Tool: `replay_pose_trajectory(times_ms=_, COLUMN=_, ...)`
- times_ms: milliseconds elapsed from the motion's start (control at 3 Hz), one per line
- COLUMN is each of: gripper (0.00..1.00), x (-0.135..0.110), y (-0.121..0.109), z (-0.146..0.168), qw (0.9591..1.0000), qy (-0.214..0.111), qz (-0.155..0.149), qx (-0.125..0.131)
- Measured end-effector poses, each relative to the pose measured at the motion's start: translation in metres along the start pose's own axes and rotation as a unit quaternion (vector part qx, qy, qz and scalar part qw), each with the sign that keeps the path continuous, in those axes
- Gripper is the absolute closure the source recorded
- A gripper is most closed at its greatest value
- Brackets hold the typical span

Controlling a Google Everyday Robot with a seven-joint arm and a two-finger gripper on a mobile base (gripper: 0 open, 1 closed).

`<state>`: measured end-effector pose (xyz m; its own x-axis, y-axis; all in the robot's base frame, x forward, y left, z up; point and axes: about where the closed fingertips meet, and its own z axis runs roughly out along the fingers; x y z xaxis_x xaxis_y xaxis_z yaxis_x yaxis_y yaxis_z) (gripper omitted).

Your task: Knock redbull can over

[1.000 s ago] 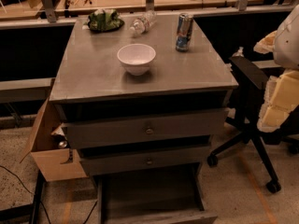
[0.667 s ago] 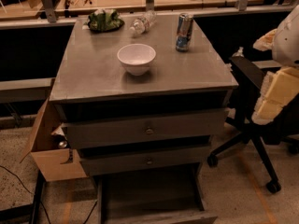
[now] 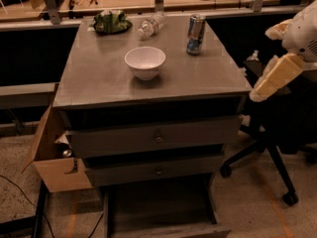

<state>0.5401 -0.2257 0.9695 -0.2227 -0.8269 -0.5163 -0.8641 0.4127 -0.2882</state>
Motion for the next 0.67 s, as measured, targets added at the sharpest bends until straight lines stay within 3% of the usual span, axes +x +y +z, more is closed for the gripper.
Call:
replay_pose_trajectory(times_ms=333, gripper=0.0, x=-0.013, y=-0.02, z=0.022, qw=0.9951, qy=-0.078, qz=0.058, qx=0.02)
replay_pose_trajectory(times_ms=667, gripper=0.0, x=-0.031, y=-0.039, z=0.047, qw=0.9863, qy=-0.101, qz=0.114, qx=0.063)
